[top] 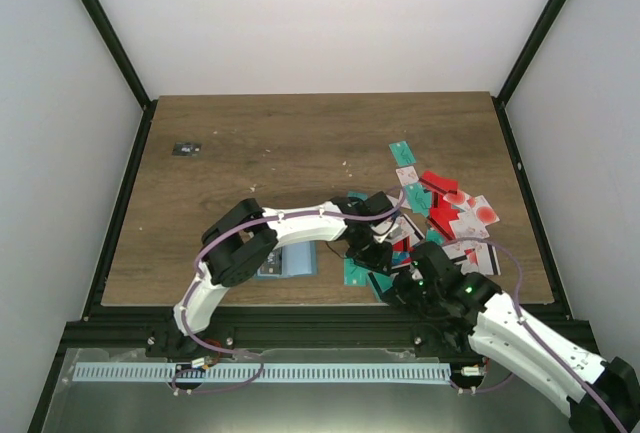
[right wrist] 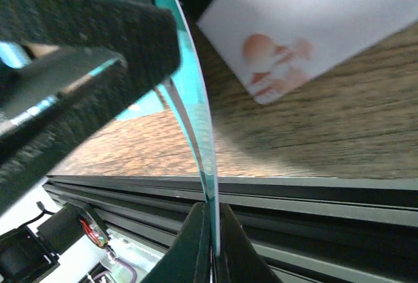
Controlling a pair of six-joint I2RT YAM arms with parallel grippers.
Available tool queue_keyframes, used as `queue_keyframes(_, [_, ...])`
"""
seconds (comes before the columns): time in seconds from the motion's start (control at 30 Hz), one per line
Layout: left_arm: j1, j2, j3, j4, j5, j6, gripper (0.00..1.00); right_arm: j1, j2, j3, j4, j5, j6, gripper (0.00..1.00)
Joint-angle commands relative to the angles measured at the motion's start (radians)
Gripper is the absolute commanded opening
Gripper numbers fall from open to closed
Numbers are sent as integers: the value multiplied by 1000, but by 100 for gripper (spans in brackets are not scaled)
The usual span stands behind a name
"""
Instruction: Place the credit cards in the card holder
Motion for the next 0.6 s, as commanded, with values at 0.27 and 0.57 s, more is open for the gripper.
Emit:
queue_keyframes(0.27, [114, -279, 1, -119, -116, -66, 33, -12, 20, 181, 86, 83, -78, 1])
queue_keyframes(0.57, [237, -514, -6, -225, -273, -112, 33, -12, 83, 347, 186, 153, -168, 1])
